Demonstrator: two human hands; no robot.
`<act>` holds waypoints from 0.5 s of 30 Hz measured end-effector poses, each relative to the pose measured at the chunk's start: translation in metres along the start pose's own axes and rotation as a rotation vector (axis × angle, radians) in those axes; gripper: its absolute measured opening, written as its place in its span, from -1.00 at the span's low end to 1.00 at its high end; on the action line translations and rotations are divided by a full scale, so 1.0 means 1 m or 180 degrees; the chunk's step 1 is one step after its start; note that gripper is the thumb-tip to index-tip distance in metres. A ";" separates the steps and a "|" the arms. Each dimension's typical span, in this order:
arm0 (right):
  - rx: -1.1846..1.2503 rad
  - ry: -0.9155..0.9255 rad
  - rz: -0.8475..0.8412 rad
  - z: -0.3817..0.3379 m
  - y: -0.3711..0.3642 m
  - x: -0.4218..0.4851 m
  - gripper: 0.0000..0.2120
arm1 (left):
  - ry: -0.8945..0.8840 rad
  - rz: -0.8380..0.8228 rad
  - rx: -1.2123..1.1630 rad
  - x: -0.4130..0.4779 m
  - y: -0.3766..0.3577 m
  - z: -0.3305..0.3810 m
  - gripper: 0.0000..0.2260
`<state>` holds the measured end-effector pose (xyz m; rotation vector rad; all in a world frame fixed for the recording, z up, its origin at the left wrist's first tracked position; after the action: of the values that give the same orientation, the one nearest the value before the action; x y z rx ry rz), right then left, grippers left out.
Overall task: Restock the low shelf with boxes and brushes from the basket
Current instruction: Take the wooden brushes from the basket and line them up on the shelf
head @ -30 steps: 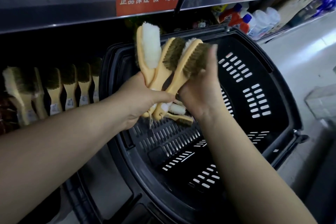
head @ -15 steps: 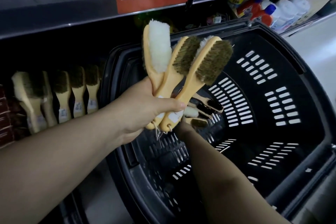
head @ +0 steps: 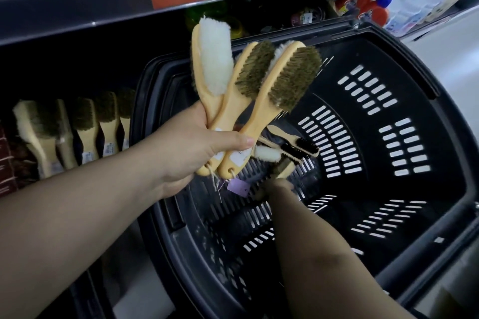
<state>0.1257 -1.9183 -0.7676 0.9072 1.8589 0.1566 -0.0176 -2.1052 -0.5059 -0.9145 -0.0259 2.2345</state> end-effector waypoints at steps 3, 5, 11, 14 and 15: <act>0.0671 -0.0291 -0.0462 -0.028 0.006 -0.025 -0.84 | 0.0031 0.0117 -0.0076 -0.001 0.004 0.000 -0.60; 0.1321 -0.0290 -0.0476 -0.049 0.018 -0.040 -0.75 | 0.0035 0.0200 -0.0116 -0.003 0.005 0.001 -0.60; 0.2146 0.0696 -0.1083 -0.142 0.034 -0.152 -0.76 | 0.0101 0.0279 -0.0605 -0.029 0.003 0.006 -0.63; 0.2176 0.1193 -0.1854 -0.163 0.029 -0.235 -0.76 | 0.0162 0.0358 -0.0936 -0.052 0.011 0.003 -0.68; 0.2187 0.1347 -0.2146 -0.166 0.027 -0.261 -0.76 | 0.0164 0.0372 -0.1000 -0.060 0.015 0.001 -0.69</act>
<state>0.0529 -2.0210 -0.4832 0.6525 2.5765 -0.8031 0.0026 -2.1540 -0.4730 -1.1663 -0.3151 2.3546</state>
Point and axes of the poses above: each hand's wrist, its own x-axis towards the middle knuckle, its own y-axis out of the back of the hand, z = x × y, the point moved 10 cm from there along x, towards the middle knuckle, and after that the axes turned 9 degrees about y, right-handed, at the moved point
